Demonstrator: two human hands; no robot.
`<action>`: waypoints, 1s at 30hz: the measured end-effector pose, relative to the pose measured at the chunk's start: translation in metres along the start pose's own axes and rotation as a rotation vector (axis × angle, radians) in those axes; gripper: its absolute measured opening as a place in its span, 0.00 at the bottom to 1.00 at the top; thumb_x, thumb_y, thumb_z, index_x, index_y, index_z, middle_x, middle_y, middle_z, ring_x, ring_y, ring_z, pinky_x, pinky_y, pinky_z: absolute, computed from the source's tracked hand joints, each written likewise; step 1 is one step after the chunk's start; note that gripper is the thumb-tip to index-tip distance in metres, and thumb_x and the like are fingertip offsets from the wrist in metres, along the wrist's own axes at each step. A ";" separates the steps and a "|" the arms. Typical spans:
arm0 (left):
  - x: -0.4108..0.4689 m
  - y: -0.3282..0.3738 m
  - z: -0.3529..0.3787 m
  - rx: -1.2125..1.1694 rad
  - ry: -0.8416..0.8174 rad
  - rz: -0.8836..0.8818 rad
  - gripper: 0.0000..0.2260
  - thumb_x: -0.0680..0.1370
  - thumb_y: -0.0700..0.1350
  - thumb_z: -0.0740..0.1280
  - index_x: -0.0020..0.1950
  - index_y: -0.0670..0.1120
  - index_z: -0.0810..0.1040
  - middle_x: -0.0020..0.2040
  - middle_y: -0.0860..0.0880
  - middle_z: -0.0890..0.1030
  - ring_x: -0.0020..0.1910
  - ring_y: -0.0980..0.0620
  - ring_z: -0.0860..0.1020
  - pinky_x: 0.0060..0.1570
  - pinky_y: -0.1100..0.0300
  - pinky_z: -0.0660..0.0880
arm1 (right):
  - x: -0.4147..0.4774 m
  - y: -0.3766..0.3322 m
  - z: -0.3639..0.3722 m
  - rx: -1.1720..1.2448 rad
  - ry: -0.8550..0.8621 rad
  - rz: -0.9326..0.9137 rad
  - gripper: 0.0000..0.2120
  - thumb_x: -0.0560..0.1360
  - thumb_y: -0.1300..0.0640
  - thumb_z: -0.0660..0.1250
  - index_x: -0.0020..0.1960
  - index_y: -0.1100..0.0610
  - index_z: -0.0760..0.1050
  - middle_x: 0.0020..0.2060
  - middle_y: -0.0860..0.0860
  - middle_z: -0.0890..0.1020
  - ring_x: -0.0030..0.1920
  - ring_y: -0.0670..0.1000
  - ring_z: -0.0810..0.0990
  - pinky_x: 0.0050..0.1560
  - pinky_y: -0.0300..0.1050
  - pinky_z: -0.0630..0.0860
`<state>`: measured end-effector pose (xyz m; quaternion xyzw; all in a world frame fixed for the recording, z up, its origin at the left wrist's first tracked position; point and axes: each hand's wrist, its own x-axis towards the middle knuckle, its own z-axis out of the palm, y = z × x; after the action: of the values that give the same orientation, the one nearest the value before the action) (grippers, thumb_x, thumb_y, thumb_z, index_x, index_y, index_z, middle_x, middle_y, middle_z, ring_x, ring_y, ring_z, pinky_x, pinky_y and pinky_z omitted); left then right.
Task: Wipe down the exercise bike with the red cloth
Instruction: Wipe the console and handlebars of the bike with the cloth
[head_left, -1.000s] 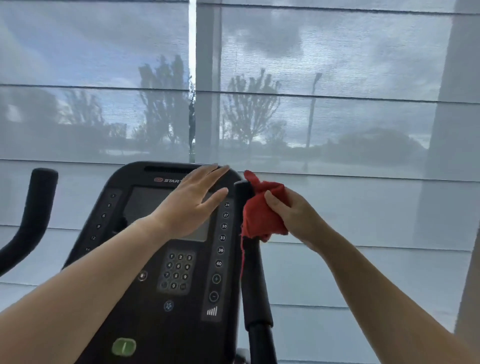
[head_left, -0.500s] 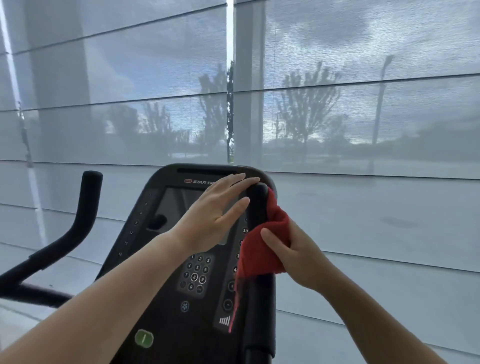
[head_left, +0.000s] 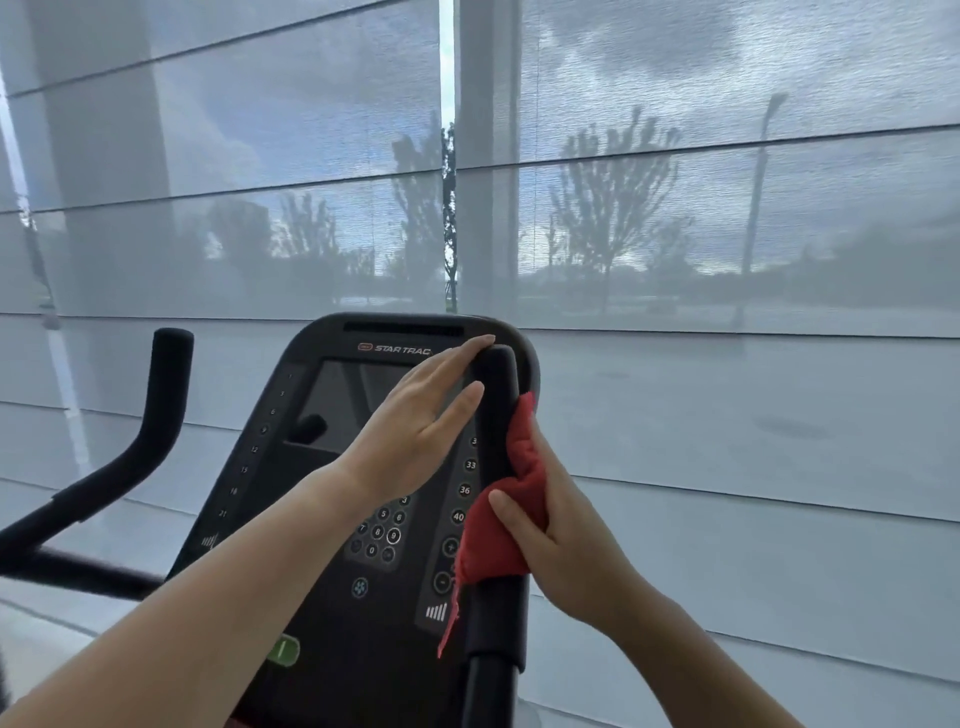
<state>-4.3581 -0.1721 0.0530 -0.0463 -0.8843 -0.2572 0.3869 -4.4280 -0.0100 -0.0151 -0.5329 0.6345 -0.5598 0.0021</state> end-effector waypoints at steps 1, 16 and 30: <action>-0.001 0.001 0.001 -0.017 0.002 -0.003 0.22 0.79 0.58 0.55 0.73 0.62 0.61 0.70 0.59 0.69 0.71 0.64 0.63 0.72 0.53 0.61 | -0.003 0.001 0.002 -0.017 0.020 0.003 0.36 0.77 0.55 0.62 0.75 0.39 0.44 0.70 0.41 0.67 0.64 0.45 0.72 0.67 0.44 0.67; -0.002 -0.001 0.006 -0.044 0.023 0.017 0.22 0.78 0.59 0.55 0.73 0.63 0.60 0.63 0.76 0.63 0.66 0.75 0.61 0.64 0.73 0.58 | -0.021 -0.015 0.016 -0.165 0.099 0.144 0.32 0.78 0.42 0.56 0.75 0.41 0.41 0.74 0.37 0.52 0.66 0.33 0.62 0.52 0.16 0.61; -0.003 -0.003 0.003 -0.030 -0.076 0.022 0.24 0.81 0.56 0.55 0.76 0.62 0.53 0.73 0.56 0.65 0.70 0.62 0.60 0.69 0.61 0.58 | -0.036 -0.032 0.029 -0.146 0.221 0.265 0.23 0.79 0.49 0.59 0.73 0.46 0.57 0.57 0.39 0.73 0.55 0.40 0.74 0.45 0.20 0.69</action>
<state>-4.3590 -0.1731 0.0477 -0.0715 -0.8939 -0.2643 0.3549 -4.3733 -0.0002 -0.0239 -0.3786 0.7344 -0.5624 -0.0323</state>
